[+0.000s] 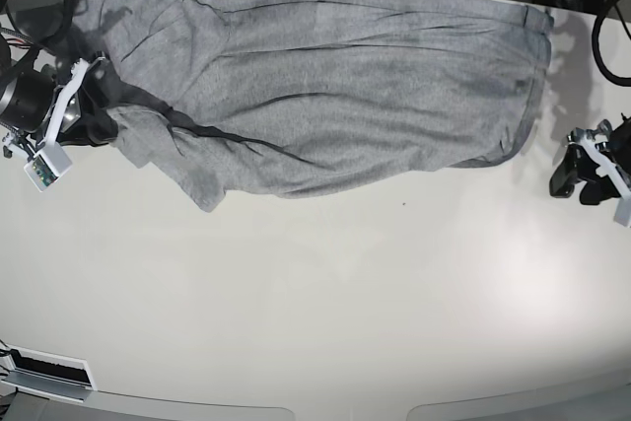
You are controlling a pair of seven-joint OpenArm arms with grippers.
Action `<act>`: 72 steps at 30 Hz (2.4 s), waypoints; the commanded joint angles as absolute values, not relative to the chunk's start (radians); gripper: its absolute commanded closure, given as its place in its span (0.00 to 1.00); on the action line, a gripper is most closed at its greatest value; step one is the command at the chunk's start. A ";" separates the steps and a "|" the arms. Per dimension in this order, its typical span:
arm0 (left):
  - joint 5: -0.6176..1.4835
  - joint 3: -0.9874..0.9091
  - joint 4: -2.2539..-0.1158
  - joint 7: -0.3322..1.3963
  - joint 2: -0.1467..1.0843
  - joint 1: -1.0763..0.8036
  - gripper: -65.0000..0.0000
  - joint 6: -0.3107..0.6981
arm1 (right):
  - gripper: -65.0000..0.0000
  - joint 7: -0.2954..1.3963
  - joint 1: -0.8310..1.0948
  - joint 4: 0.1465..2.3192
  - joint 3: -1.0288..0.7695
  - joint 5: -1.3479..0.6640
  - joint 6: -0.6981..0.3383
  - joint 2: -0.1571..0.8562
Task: Layout the t-shirt on the table in an organized manner, then fold the t-shirt properly
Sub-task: 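Grasp the shirt corner with the left gripper and drag it outward, then hold both shirt ends and stretch the folded shirt lengthwise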
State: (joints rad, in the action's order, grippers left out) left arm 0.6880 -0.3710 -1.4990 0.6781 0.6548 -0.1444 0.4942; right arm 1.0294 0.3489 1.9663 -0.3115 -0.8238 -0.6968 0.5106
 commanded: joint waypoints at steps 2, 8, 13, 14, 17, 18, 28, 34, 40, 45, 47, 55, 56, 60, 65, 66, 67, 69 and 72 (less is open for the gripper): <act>0.699 -0.332 -1.449 0.658 0.678 -0.099 0.43 0.496 | 1.00 1.007 0.341 1.981 -0.321 -0.842 -0.698 0.511; 0.699 -0.183 -1.188 0.658 0.656 0.079 0.43 0.554 | 1.00 1.007 0.340 1.981 -0.321 -0.842 -0.698 0.460; 0.685 -0.091 -0.985 0.658 0.612 0.210 0.43 0.623 | 1.00 1.007 0.341 1.981 -0.321 -0.838 -0.698 0.448; 0.684 -0.078 -0.951 0.658 0.603 0.230 0.43 0.634 | 1.00 1.007 0.341 1.981 -0.321 -0.838 -0.698 0.449; 0.685 -0.052 -0.868 0.660 0.579 0.265 0.43 0.672 | 1.00 1.007 0.340 1.981 -0.321 -0.838 -0.698 0.449; 0.685 -0.044 -0.852 0.660 0.575 0.269 0.44 0.689 | 1.00 1.007 0.340 1.981 -0.321 -0.839 -0.698 0.449; 0.685 -0.027 -0.844 0.662 0.568 0.301 1.00 0.698 | 1.00 0.995 0.340 1.981 -0.321 -0.838 -0.698 0.448; 0.755 -0.027 -0.845 0.747 0.585 0.374 1.00 0.698 | 1.00 0.980 0.335 1.981 -0.321 -0.838 -0.698 0.443; 0.883 -0.029 -0.847 0.859 0.638 0.442 1.00 0.698 | 1.00 0.979 0.335 1.981 -0.321 -0.838 -0.698 0.443; 0.900 -0.077 -0.850 0.868 0.698 0.449 1.00 0.698 | 1.00 0.980 0.335 1.981 -0.321 -0.838 -0.698 0.443; 0.900 -0.113 -0.850 0.888 0.716 0.448 1.00 0.698 | 1.00 0.980 0.335 1.981 -0.321 -0.838 -0.698 0.443; 0.902 -0.300 -0.850 1.034 0.734 0.434 1.00 0.696 | 1.00 0.980 0.335 1.981 -0.321 -0.838 -0.698 0.443; 0.904 -0.306 -0.850 1.037 0.734 0.426 1.00 0.679 | 1.00 0.980 0.335 1.981 -0.321 -0.838 -0.698 0.443; 0.903 -0.307 -0.850 1.037 0.728 0.380 1.00 0.681 | 1.00 0.980 0.335 1.981 -0.321 -0.838 -0.698 0.443; 0.904 -0.307 -0.850 1.003 0.725 0.326 1.00 0.698 | 1.00 0.981 0.332 1.982 -0.321 -0.842 -0.698 0.446; 0.904 -0.307 -0.850 1.002 0.726 0.318 1.00 0.698 | 1.00 0.981 0.333 1.982 -0.321 -0.842 -0.698 0.447; 0.904 -0.307 -0.850 1.001 0.726 0.315 1.00 0.698 | 1.00 0.981 0.333 1.983 -0.321 -0.842 -0.698 0.447; 0.904 -0.307 -0.850 1.001 0.727 0.311 1.00 0.698 | 1.00 0.990 0.333 1.983 -0.321 -0.842 -0.698 0.447; 0.910 -0.306 -0.850 0.997 0.729 0.311 1.00 0.698 | 1.00 1.023 0.333 1.986 -0.321 -0.841 -0.698 0.447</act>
State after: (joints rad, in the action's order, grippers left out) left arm 0.8848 -0.2985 -0.8352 1.0138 0.6991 0.2913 0.6895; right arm 1.0409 0.3408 1.9663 -0.3115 -0.8234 -0.6968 0.4305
